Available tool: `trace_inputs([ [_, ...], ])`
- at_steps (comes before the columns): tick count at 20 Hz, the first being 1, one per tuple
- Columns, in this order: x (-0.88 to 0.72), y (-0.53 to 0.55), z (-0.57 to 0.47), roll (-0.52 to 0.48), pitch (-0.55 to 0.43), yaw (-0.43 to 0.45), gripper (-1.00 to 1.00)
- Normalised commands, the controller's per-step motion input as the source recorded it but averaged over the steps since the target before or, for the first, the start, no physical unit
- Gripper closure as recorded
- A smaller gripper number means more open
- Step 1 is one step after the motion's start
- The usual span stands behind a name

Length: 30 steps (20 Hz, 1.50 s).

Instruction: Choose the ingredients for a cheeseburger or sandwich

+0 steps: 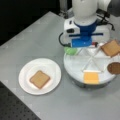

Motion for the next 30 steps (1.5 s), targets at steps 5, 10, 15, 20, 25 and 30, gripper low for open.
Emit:
trace_inputs([
  [5,-0.06,-0.12,0.08,0.098,-0.017,-0.477,-1.00],
  [10,-0.01,-0.21,0.09,0.213,0.057,-0.382,-1.00],
  [15,0.03,-0.18,0.12,0.267,0.103,-0.307,-1.00],
  [20,0.09,-0.18,0.12,0.352,0.123,-0.288,-1.00],
  [25,0.19,-0.17,0.04,0.357,0.111,-0.172,-1.00],
  [30,0.32,-0.25,-0.05,0.357,0.113,-0.063,-1.00],
])
